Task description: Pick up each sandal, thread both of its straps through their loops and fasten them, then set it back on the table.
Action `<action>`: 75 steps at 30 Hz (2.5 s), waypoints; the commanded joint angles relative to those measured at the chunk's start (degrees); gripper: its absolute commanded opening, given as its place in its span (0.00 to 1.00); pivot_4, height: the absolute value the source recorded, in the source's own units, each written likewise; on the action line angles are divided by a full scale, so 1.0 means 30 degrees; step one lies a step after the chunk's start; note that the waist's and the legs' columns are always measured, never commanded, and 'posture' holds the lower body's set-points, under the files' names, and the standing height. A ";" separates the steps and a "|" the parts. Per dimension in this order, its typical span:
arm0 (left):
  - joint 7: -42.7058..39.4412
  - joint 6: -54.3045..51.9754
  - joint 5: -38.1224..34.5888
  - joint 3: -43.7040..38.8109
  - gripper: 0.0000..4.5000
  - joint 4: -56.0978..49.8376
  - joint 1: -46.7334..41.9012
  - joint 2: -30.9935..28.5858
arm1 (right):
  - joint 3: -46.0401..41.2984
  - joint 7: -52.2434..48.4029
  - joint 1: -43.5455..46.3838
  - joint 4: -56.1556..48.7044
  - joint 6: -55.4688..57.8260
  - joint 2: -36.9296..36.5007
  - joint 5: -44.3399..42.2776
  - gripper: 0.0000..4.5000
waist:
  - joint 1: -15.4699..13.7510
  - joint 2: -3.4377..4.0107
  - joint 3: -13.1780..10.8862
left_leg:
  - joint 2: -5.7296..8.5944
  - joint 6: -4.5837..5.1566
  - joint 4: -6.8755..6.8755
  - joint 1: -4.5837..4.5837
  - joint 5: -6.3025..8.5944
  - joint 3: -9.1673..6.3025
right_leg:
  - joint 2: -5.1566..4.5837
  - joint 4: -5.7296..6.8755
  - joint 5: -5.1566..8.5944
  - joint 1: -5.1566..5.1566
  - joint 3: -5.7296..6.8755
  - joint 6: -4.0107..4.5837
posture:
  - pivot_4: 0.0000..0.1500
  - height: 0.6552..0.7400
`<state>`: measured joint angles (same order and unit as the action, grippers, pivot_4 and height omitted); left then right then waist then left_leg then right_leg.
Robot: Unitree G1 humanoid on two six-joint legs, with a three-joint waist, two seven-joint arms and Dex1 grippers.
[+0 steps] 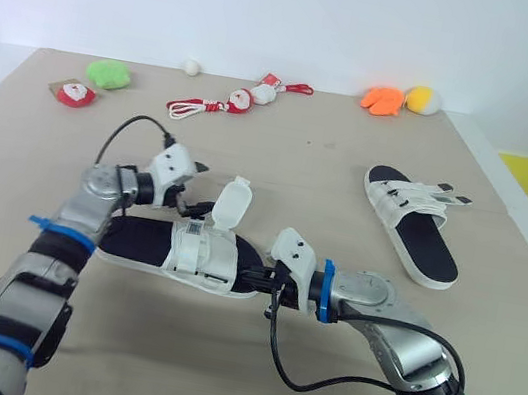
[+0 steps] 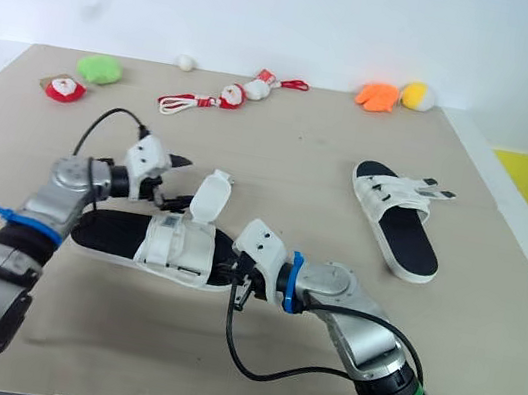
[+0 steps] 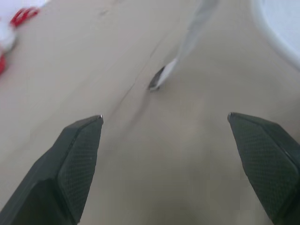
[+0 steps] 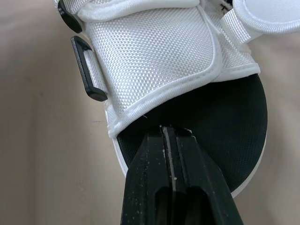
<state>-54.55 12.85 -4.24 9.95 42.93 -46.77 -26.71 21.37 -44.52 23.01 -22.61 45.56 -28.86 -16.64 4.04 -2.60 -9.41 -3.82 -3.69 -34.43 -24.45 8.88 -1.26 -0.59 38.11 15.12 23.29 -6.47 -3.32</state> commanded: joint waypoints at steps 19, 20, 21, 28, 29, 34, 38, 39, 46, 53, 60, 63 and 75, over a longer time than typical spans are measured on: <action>0.0072 0.5394 0.2220 0.0035 0.01 0.5526 -0.3535 0.2300 | -0.0052 0.1278 -0.1145 -0.0616 0.1476 -0.0024 0.0075 0.00 | -0.0019 0.0000 -0.0002 | 0.0011 0.0004 0.0012 -0.0070 0.0005 -0.0098 | 0.0026 0.0000 -0.0002 0.0012 0.0033 -0.0121 | 1.00 1.00; 0.0276 0.5544 0.2317 -0.0009 0.01 0.5676 -0.3664 0.2313 | -0.0056 0.1289 -0.1146 -0.0618 0.1476 -0.0026 0.0066 0.00 | -0.0024 0.0001 -0.0002 | 0.0011 0.0004 0.0011 -0.0070 0.0005 -0.0104 | 0.0026 0.0000 -0.0002 0.0009 0.0037 -0.0122 | 1.00 1.00; 0.0490 0.5797 0.2451 -0.0018 0.01 0.5801 -0.3777 0.2294 | -0.0060 0.1300 -0.1142 -0.0616 0.1480 -0.0027 0.0054 0.00 | -0.0026 0.0001 -0.0002 | 0.0013 0.0005 0.0010 -0.0069 0.0005 -0.0106 | 0.0027 0.0000 -0.0003 0.0008 0.0039 -0.0122 | 1.00 1.00; 0.5693 1.3557 0.5396 -0.0092 0.01 0.4049 -0.4680 0.0809 | -0.0011 0.1270 -0.1096 -0.0441 0.1308 -0.0031 0.0071 0.00 | -0.0022 -0.0006 -0.0020 | 0.0012 0.0005 0.0006 -0.0069 0.0004 -0.0113 | 0.0028 0.0001 -0.0017 0.0010 0.0038 -0.0142 | 1.00 1.00; 0.6760 1.5209 0.6449 0.0005 0.01 0.3358 -0.4734 0.0337 | 0.0025 0.1257 -0.1084 -0.0391 0.1270 -0.0010 0.0077 0.00 | -0.0033 -0.0006 -0.0020 | 0.0010 0.0005 0.0010 -0.0073 0.0004 -0.0115 | 0.0029 0.0001 -0.0020 0.0018 0.0037 -0.0146 | 1.00 1.00; 1.0578 2.2299 1.1264 -0.1465 0.01 -0.1157 -0.3744 -0.0991 | 0.0183 0.1081 -0.0959 -0.0081 0.1030 0.0002 0.0122 0.00 | -0.0217 0.0003 -0.0022 | 0.0010 -0.0004 0.0006 -0.0060 0.0000 -0.0107 | 0.0025 0.0000 -0.0020 -0.0012 0.0034 -0.0147 | 1.00 1.00; 1.1365 2.6498 1.2312 -0.3103 0.01 -0.5441 -0.1083 -0.0791 | 0.0374 0.0855 -0.0713 0.0265 0.0786 -0.0021 0.0206 0.00 | -0.0236 0.0014 -0.0020 | -0.0006 -0.0008 0.0015 -0.0027 -0.0003 -0.0052 | 0.0024 0.0000 -0.0041 0.0002 0.0008 -0.0147 | 1.00 1.00; 1.1723 2.6545 1.2578 -0.3163 0.01 -0.6190 -0.0587 -0.0840 | 0.0405 0.0802 -0.0686 0.0313 0.0734 -0.0028 0.0234 0.00 | -0.0248 0.0014 -0.0020 | -0.0014 -0.0007 0.0014 -0.0021 -0.0003 -0.0049 | 0.0027 0.0008 -0.0039 -0.0007 0.0007 -0.0149 | 1.00 1.00; 1.4762 2.6550 1.5281 -0.3475 0.01 -0.8795 0.2251 -0.1798 | 0.0574 0.0377 -0.0179 0.0901 0.0337 -0.0138 0.0275 0.00 | -0.0454 0.0016 -0.0018 | -0.0014 -0.0011 -0.0029 -0.0020 -0.0014 -0.0037 | 0.0028 0.0012 -0.0065 -0.0029 -0.0003 -0.0170 | 1.00 1.00; 1.8176 2.6550 1.8511 -0.4637 0.52 -0.9475 0.2743 -0.1582 | 0.0714 0.0049 0.0180 0.1266 0.0056 -0.0243 0.0326 0.00 | -0.0538 0.0014 -0.0011 | 0.0002 -0.0013 -0.0041 -0.0024 -0.0014 -0.0007 | -0.0009 0.0000 -0.0066 -0.0045 -0.0005 -0.0175 | 1.00 1.00; 1.9435 2.5969 1.9138 -0.5010 1.00 -0.9324 0.2882 -0.1687 | 0.0886 -0.0333 0.0279 0.1468 -0.0092 -0.0264 0.0321 0.00 | -0.0537 0.0015 -0.0010 | 0.0001 -0.0009 -0.0048 -0.0013 -0.0026 -0.0004 | -0.0009 0.0003 -0.0091 -0.0052 -0.0002 -0.0204 | 1.00 1.00; 1.7588 2.2335 1.4810 -0.3296 1.00 -0.9406 0.3876 -0.3481 | 0.0898 -0.0661 0.0253 0.1528 -0.0191 -0.0440 0.0253 0.00 | -0.0490 0.0018 -0.0009 | 0.0000 -0.0009 -0.0047 -0.0006 -0.0027 -0.0003 | -0.0009 0.0004 -0.0094 -0.0052 -0.0002 -0.0209 | 1.00 1.00; 0.7770 -0.8931 -2.1188 -0.5700 1.00 -2.3900 1.4750 -1.2441 | 0.0370 -0.2425 0.0821 0.2302 0.0648 -0.0523 -0.1146 0.00 | -0.0384 0.0063 -0.0054 | -0.0023 -0.0006 -0.0006 0.0000 -0.0015 0.0007 | -0.0083 0.0038 0.0052 -0.0031 0.0079 -0.0002 | 1.00 1.00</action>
<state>-29.83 -6.87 -56.60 -2.13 -24.96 -4.18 -62.75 21.43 -50.59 26.47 -17.25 45.18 -29.81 -19.59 2.88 -2.41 -9.57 -3.89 -3.71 -34.44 -24.42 8.84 -1.21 -0.84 38.22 15.28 23.20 -6.24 -3.32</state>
